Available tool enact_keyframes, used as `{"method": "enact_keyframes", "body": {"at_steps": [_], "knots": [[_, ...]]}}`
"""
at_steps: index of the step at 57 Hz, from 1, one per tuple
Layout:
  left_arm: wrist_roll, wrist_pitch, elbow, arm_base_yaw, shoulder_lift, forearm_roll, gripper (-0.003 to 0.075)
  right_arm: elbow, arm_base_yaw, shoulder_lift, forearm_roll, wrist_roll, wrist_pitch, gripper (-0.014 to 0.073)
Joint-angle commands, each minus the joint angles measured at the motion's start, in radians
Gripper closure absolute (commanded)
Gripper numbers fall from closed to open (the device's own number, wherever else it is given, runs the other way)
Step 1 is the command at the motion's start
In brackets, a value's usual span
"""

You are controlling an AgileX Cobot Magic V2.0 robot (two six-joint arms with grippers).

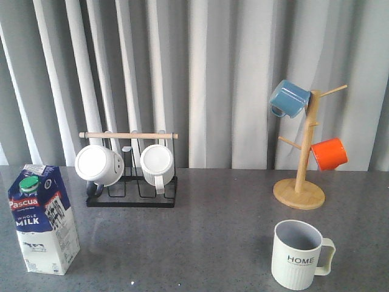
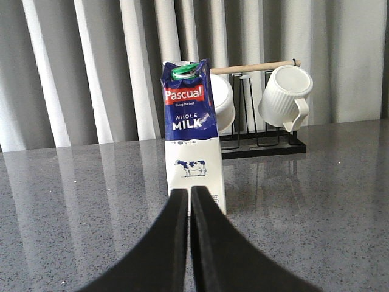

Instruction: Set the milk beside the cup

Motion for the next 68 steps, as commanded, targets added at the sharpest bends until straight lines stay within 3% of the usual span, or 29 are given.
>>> {"method": "enact_keyframes", "body": {"at_steps": [1, 56, 62, 68], "knots": [[-0.003, -0.071, -0.021, 0.002, -0.012, -0.008, 0.0727, 0.01, -0.003, -0.017, -0.001, -0.002, -0.076, 0.0602], [-0.003, -0.071, -0.021, 0.002, -0.012, -0.008, 0.0727, 0.009, -0.003, -0.017, -0.001, -0.002, -0.08, 0.0602], [-0.003, -0.071, -0.021, 0.002, -0.012, -0.008, 0.0727, 0.008, -0.003, -0.017, -0.001, -0.002, -0.128, 0.0602], [-0.002, -0.085, -0.022, 0.002, -0.012, -0.008, 0.0727, 0.008, -0.003, -0.017, 0.024, 0.008, -0.278, 0.0602]]}}
